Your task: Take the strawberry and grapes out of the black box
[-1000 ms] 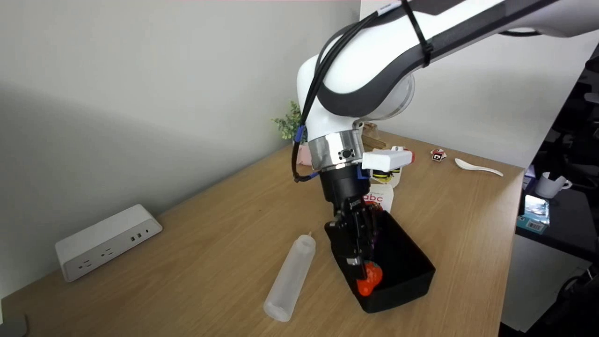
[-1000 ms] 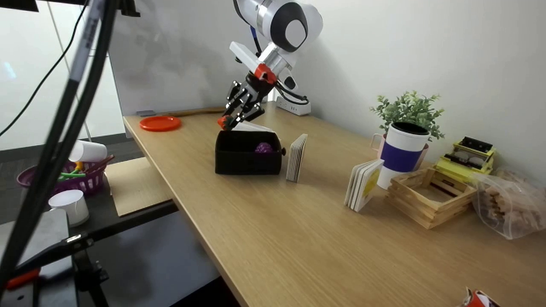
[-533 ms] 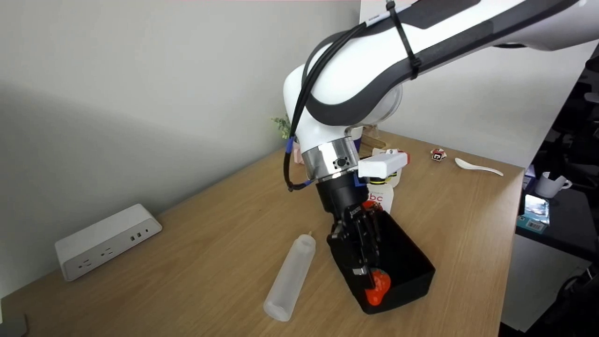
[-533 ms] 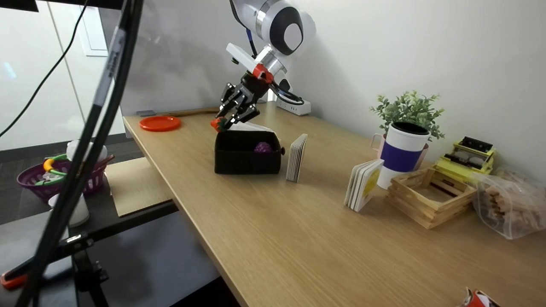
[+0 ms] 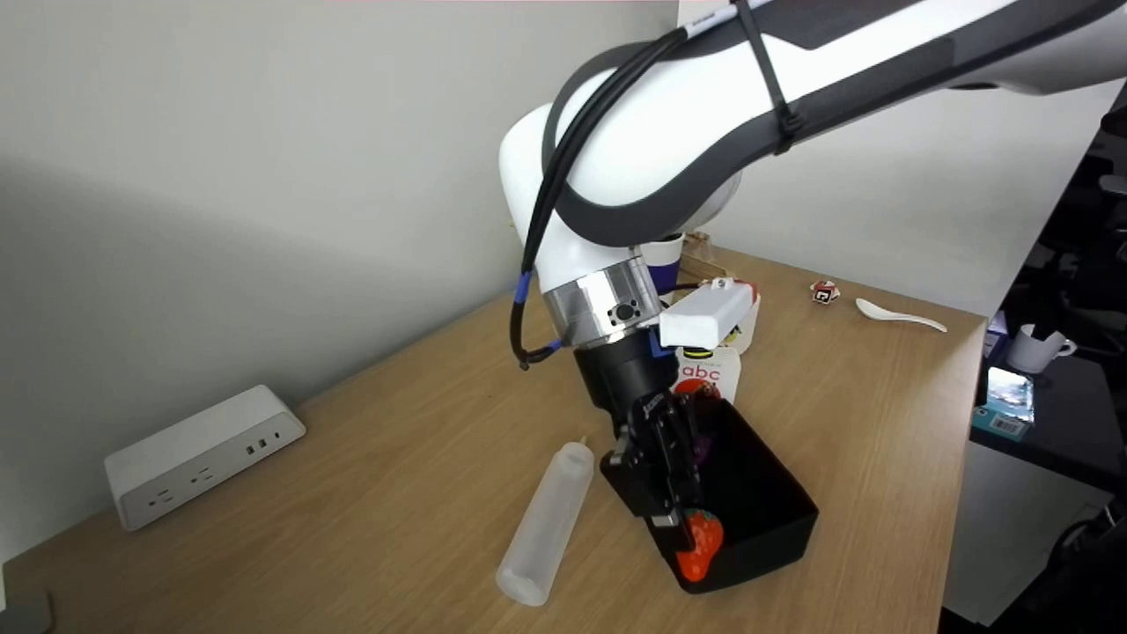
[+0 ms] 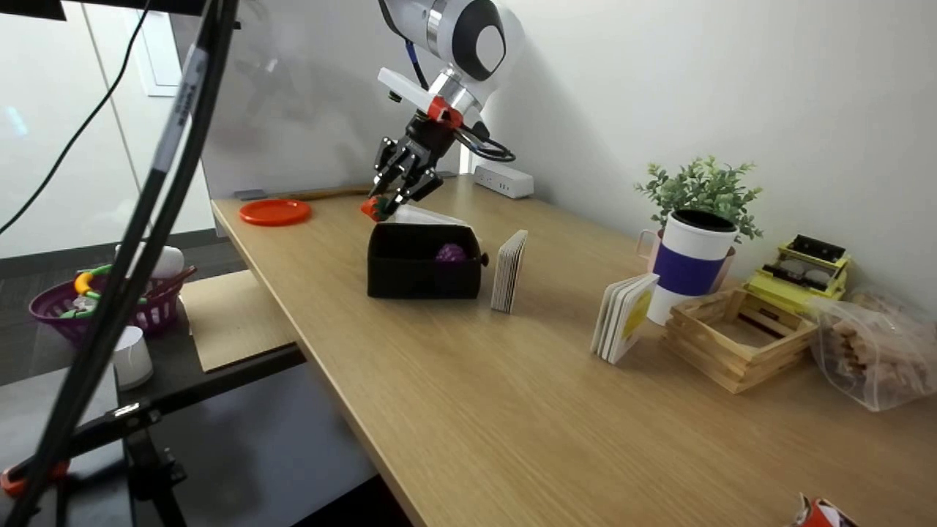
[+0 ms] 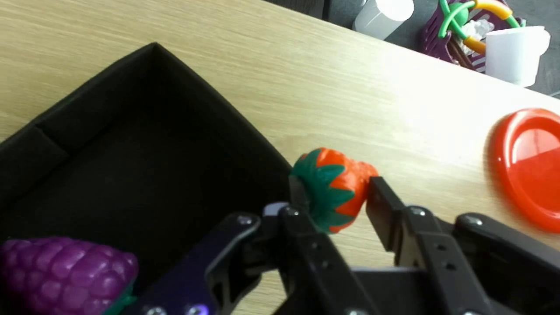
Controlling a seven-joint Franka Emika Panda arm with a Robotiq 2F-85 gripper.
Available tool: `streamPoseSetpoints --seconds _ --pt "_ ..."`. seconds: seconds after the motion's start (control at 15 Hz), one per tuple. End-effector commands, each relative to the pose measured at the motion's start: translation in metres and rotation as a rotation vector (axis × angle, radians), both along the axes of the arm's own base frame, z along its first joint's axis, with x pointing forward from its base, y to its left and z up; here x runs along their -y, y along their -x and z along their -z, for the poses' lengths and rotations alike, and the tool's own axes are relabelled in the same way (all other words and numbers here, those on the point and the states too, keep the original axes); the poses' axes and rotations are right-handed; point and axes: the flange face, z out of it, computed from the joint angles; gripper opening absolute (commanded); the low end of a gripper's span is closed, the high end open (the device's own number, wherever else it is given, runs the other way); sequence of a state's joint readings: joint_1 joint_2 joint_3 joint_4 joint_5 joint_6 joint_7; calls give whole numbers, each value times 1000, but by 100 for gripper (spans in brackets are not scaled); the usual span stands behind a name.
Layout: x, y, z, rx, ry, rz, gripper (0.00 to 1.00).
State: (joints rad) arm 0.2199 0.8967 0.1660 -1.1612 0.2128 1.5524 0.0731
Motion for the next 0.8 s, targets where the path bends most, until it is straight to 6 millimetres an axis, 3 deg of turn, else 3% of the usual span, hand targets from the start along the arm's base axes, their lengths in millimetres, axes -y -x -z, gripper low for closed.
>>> streamPoseSetpoints --seconds 0.0,0.2,0.73 --pt "-14 0 -18 48 39 -28 15" --pt "-18 -2 -21 51 22 -41 15" --pt "0 -10 -6 12 -9 -4 15"
